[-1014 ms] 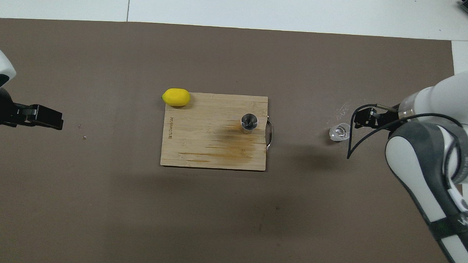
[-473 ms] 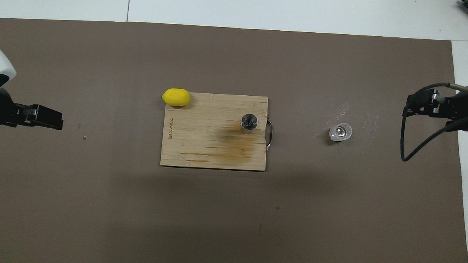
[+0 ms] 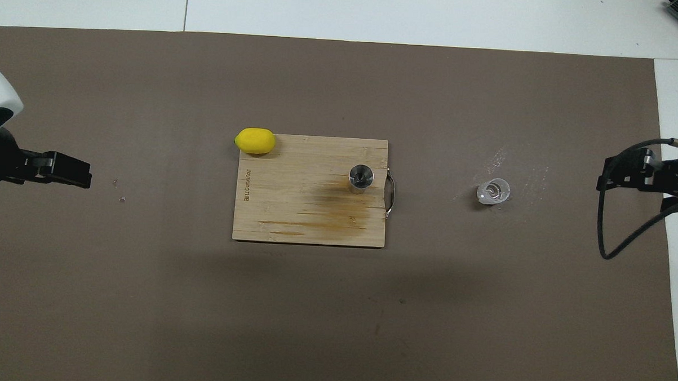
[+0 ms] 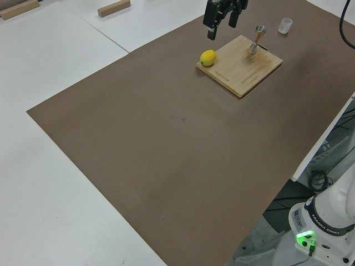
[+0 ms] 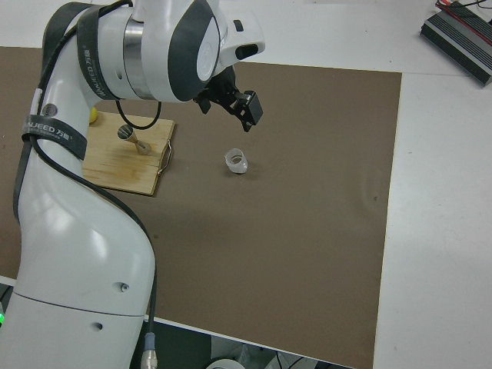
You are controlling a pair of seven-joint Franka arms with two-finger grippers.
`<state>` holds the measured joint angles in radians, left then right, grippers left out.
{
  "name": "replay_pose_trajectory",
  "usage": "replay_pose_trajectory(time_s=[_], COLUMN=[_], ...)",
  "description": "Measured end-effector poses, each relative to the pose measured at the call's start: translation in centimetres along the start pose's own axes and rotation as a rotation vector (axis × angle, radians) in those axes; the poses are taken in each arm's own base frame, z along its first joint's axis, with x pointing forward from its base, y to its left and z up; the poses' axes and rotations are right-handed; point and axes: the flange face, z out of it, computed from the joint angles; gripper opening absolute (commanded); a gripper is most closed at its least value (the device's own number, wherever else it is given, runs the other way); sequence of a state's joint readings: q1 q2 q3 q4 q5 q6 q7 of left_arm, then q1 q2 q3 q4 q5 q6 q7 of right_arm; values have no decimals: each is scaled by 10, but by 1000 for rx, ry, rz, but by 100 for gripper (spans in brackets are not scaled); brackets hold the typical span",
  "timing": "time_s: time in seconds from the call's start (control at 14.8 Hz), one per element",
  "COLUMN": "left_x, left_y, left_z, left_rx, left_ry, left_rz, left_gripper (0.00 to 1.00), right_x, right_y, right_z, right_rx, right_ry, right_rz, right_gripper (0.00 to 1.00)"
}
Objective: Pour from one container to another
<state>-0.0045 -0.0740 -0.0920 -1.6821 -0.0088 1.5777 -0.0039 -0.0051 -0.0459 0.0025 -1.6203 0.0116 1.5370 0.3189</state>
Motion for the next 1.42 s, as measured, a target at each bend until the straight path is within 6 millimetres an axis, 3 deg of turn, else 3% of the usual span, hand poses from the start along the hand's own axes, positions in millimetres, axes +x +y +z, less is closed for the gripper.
replay_pose_trajectory(time_s=[1.42], left_x=[4], left_y=[2], left_z=[-4], left_rx=[0], left_ry=[43], left_rz=[4], left_gripper=[100], right_x=[1], right_y=[-3], right_z=[3], right_rx=[-18], right_ry=[22], right_rz=[-68], right_gripper=[100])
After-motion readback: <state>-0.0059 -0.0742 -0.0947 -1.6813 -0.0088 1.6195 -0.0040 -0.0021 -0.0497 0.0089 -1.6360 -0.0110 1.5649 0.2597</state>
